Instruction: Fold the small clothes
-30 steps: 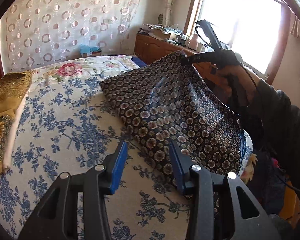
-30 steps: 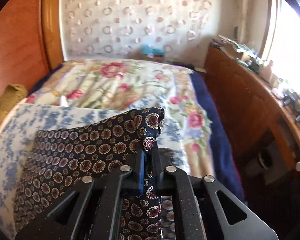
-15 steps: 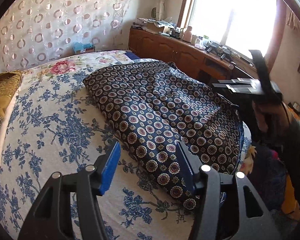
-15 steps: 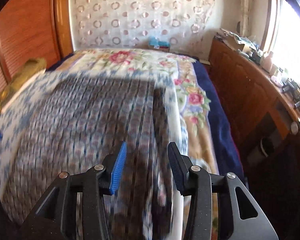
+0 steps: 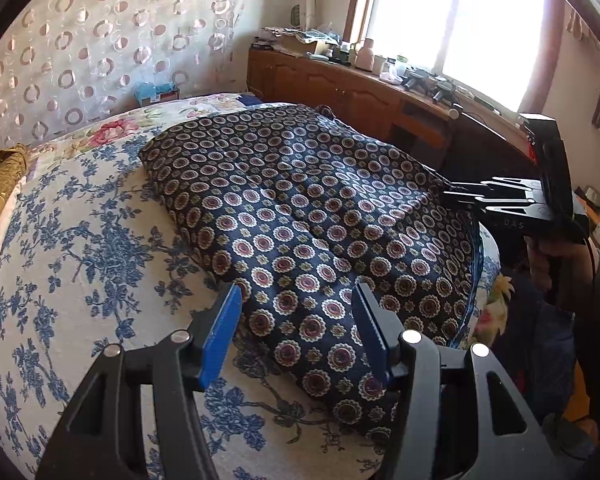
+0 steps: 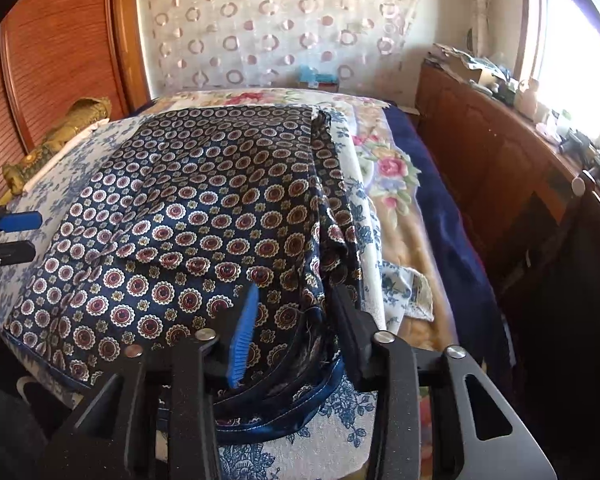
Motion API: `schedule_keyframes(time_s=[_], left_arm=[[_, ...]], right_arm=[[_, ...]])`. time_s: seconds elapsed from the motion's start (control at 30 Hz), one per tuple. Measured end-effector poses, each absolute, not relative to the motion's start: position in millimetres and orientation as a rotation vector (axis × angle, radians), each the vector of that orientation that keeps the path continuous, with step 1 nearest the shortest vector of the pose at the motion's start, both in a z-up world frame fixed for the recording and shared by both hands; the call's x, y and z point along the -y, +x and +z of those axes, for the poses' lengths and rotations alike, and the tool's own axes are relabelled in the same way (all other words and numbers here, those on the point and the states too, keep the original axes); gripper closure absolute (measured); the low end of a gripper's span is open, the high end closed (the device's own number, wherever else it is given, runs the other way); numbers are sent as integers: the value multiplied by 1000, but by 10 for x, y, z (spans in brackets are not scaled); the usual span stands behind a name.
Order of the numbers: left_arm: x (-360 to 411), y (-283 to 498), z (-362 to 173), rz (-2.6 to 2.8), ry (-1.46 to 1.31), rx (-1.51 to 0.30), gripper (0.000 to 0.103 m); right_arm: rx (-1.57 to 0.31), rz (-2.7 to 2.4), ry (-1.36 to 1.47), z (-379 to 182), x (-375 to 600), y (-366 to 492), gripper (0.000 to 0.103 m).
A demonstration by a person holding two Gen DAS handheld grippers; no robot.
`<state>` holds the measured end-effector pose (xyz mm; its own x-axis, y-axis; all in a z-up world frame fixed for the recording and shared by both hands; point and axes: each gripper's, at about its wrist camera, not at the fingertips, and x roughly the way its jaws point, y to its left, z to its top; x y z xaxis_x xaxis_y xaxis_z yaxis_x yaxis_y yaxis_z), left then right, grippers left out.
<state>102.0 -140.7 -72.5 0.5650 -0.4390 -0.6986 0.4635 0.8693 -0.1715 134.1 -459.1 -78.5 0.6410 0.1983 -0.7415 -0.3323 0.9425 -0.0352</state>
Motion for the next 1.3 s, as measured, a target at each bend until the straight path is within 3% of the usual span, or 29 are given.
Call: schedule_keyframes(time_s=[0.17, 0.3, 0.5, 0.9, 1.07, 1.13, 1.3], left_arm=[[1418, 1001, -741, -528, 37, -819, 47], [1424, 995, -749, -528, 37, -822, 47], [1431, 975, -760, -529, 37, -825, 47], [1440, 867, -907, -549, 22, -878, 47], [1392, 803, -918, -549, 0, -875, 48], [1403, 769, -934, -559, -5, -882, 54], [1444, 694, -960, -586, -11, -895, 63]], right_arm=[[-812, 289, -187, -806, 4586, 1321, 80], [-794, 276, -183, -751, 4621, 1293, 97], [-739, 241, -172, -608, 4665, 1225, 102], [-779, 196, -151, -792, 4805, 1251, 102], [-776, 191, -144, -793, 4814, 1199, 92], [-775, 191, -145, -806, 4791, 1161, 80], [-779, 196, -129, -823, 4799, 1073, 76]])
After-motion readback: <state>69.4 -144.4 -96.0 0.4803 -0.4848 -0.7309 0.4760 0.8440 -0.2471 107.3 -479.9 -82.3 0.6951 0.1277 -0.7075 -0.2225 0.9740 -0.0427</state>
